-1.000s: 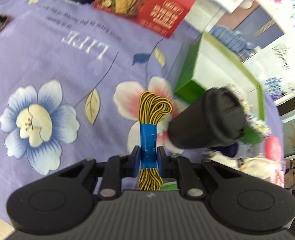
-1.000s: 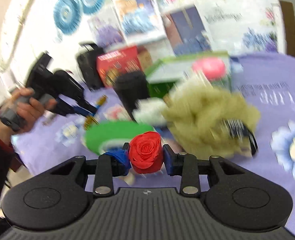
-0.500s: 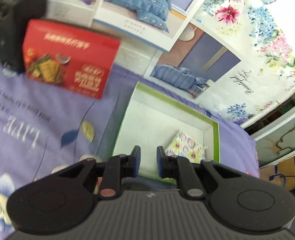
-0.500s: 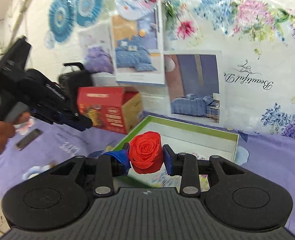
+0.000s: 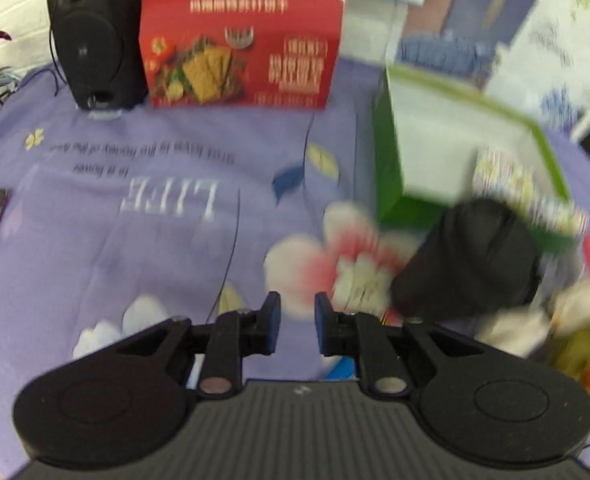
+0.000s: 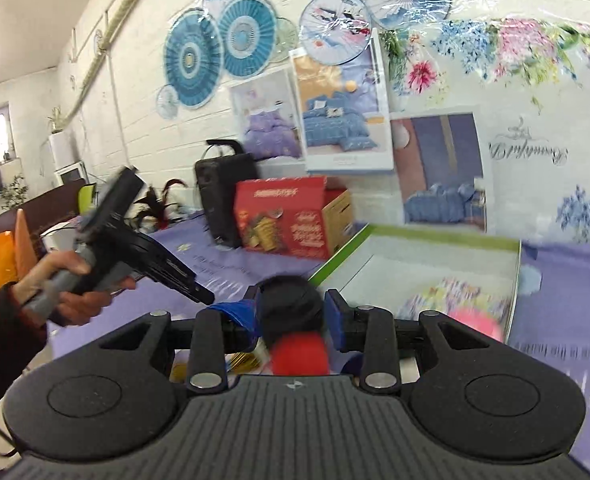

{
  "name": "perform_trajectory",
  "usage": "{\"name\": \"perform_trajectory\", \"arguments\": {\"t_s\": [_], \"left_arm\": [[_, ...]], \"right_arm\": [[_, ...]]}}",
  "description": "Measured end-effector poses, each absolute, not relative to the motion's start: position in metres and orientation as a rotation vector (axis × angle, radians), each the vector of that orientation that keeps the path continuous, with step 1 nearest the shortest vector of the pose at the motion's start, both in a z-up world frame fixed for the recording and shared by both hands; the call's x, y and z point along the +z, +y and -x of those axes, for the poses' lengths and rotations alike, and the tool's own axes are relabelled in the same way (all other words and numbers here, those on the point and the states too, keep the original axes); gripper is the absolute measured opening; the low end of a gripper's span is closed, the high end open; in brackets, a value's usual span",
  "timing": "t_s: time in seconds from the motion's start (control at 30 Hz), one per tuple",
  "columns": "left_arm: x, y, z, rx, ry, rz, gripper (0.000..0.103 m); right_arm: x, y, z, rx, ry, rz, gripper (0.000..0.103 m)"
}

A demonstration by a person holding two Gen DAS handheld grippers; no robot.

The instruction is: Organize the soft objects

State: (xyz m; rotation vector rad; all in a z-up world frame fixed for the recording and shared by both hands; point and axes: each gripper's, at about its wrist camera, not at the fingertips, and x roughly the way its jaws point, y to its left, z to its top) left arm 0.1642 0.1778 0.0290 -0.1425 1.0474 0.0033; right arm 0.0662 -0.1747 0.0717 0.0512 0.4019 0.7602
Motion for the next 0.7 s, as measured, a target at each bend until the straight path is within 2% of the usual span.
{"name": "perform_trajectory", "arguments": {"t_s": [0.03, 0.1, 0.27, 0.43, 0.53, 0.6, 0.7], "left_arm": [[0.018, 0.179, -0.156, -0.021, 1.077, 0.136, 0.017], [-0.002, 0.177, -0.146, -0.088, 1.121, 0.136, 0.054], [-0.019, 0.164, -0.138, -0.187, 1.098, 0.092, 0.053], [-0.039, 0.151, -0.145, -0.177, 1.108, -0.038, 0.054], [-0.042, 0.144, -0.142, -0.181, 1.064, -0.115, 0.057], [-0.046, 0.141, -0.139, -0.168, 1.039, -0.159, 0.066], [-0.048, 0.145, -0.137, -0.158, 1.015, -0.148, 0.07]], "right_arm": [[0.065, -0.177, -0.052, 0.752, 0.418, -0.069, 0.017], [0.048, -0.181, -0.029, 0.722, 0.467, -0.109, 0.017], [-0.009, -0.19, 0.003, 0.552, 0.6, -0.178, 0.017], [-0.053, -0.202, -0.005, 0.408, 0.66, -0.189, 0.018], [-0.068, -0.197, -0.015, 0.377, 0.667, -0.175, 0.02], [-0.075, -0.194, -0.015, 0.381, 0.642, -0.175, 0.022], [-0.077, -0.19, -0.009, 0.378, 0.607, -0.136, 0.023]]}}
